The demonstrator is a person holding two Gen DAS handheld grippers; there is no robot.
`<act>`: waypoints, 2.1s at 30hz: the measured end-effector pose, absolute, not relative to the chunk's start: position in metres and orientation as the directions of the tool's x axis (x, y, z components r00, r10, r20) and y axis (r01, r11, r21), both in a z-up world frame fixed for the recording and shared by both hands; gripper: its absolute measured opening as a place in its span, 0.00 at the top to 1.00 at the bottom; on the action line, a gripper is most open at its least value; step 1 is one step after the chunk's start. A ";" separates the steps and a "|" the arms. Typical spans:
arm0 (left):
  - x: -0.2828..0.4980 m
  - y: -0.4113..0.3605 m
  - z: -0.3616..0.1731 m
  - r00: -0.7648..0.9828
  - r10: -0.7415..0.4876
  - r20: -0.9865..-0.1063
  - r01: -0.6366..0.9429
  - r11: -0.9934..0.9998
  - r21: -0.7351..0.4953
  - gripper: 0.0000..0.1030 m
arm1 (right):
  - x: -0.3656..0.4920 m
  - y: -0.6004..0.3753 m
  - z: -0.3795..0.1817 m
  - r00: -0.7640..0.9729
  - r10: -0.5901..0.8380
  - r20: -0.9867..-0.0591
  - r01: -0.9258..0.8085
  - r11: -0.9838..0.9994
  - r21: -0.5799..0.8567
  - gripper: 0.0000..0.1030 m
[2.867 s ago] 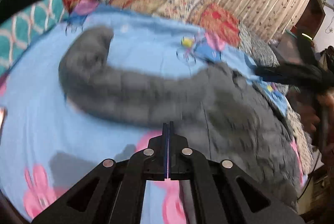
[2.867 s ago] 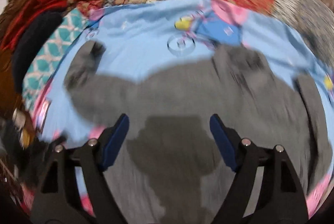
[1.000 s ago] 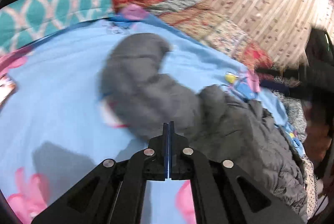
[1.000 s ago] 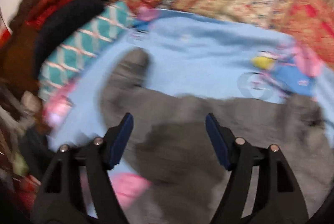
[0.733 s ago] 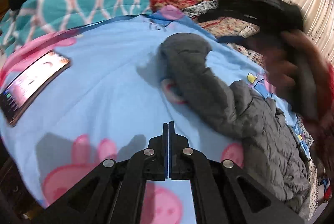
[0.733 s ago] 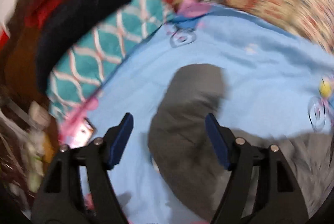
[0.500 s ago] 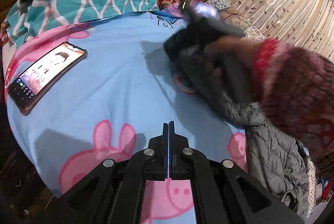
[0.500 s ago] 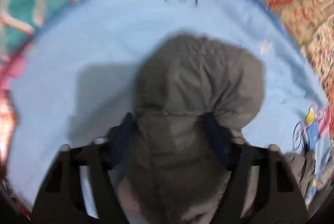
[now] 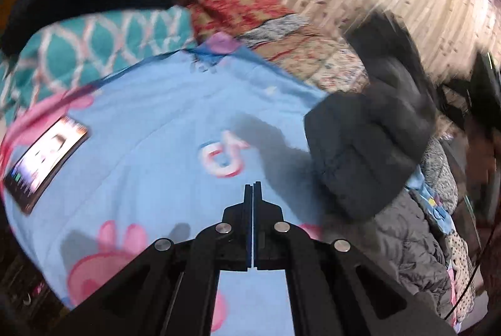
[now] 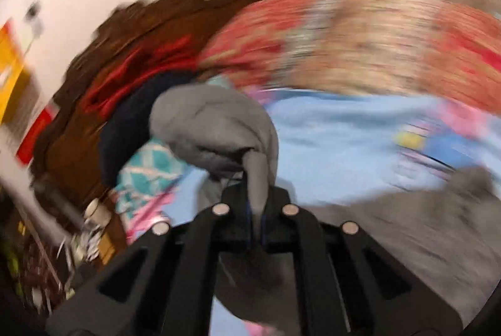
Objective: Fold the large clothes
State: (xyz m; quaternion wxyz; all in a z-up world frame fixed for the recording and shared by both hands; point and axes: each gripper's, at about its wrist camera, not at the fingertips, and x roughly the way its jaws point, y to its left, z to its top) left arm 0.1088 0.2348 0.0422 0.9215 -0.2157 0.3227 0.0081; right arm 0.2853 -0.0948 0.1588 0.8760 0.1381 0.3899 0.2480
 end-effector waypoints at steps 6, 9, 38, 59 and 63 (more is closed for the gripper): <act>0.171 0.145 0.072 0.786 -0.205 -0.583 -0.001 0.943 -0.333 1.00 | 0.250 -0.278 0.044 0.542 0.358 -0.760 0.214 0.816 0.537 0.68; 0.219 0.091 0.070 0.747 -0.226 -0.626 0.055 0.958 -0.280 1.00 | 0.222 -0.326 0.004 0.543 0.372 -0.753 0.348 0.716 0.605 0.53; 0.285 0.044 0.002 0.687 0.112 -0.718 -0.070 0.994 0.088 1.00 | 0.194 -0.396 0.061 0.602 -0.079 -0.795 0.245 0.965 0.090 0.35; 0.211 0.126 0.063 0.744 -0.039 -0.667 -0.140 0.967 -0.213 1.00 | 0.244 -0.195 0.127 0.702 0.383 -0.600 -0.422 0.903 0.082 0.95; 0.211 0.138 0.053 0.722 -0.038 -0.691 -0.160 0.962 -0.221 1.00 | 0.234 -0.115 0.073 0.558 0.443 -0.702 -0.603 0.797 0.023 0.93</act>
